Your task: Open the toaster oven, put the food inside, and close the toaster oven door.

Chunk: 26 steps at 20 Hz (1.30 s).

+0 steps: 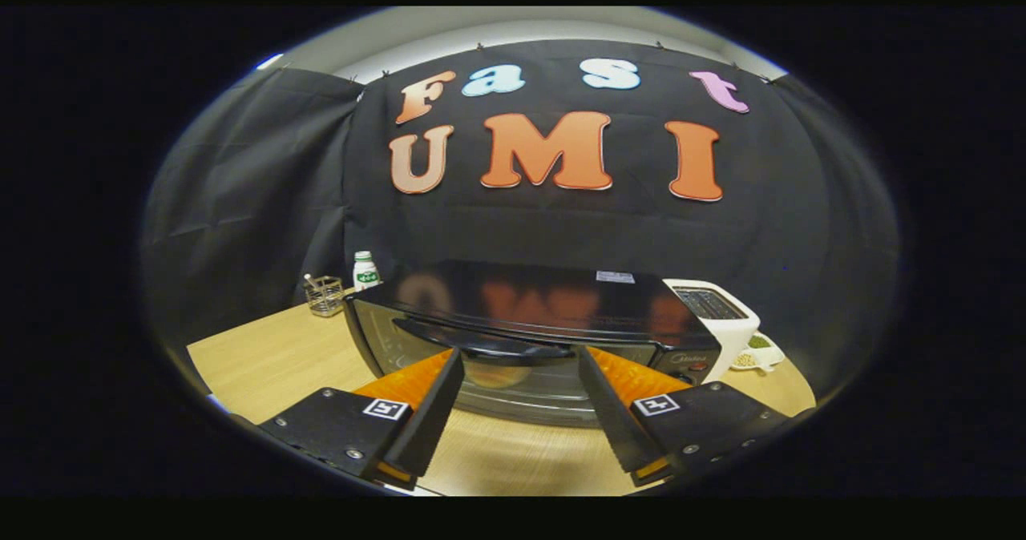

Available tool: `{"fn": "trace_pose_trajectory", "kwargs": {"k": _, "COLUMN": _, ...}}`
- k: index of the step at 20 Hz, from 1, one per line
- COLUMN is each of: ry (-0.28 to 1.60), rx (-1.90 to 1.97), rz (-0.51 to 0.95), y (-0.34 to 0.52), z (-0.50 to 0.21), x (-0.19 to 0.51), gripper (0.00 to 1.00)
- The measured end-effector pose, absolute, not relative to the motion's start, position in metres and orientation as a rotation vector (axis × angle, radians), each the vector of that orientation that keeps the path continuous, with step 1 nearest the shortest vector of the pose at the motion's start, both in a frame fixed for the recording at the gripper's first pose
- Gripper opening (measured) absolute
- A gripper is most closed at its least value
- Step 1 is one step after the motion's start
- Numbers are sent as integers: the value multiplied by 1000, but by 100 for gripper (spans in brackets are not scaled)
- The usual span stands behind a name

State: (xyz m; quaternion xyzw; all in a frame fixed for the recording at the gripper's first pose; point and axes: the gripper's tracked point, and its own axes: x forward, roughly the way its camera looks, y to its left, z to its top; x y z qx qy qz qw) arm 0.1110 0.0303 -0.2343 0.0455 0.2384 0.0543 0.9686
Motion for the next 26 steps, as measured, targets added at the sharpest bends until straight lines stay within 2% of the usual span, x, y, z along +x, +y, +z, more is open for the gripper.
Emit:
{"fn": "trace_pose_trajectory", "kwargs": {"k": 5, "ry": 457, "rx": 108, "rz": 80, "y": 27, "z": -224, "x": 108, "gripper": 88}}
{"fn": "trace_pose_trajectory", "kwargs": {"k": 14, "ry": 193, "rx": 25, "rz": 26, "y": 2, "z": -88, "x": 72, "gripper": 88}}
{"fn": "trace_pose_trajectory", "kwargs": {"k": 17, "ry": 111, "rx": -18, "rz": 1, "y": -2, "z": -48, "x": 58, "gripper": 92}}
{"fn": "trace_pose_trajectory", "kwargs": {"k": 26, "ry": -30, "rx": 20, "rz": -43, "y": -11, "z": 23, "x": 37, "gripper": 96}}
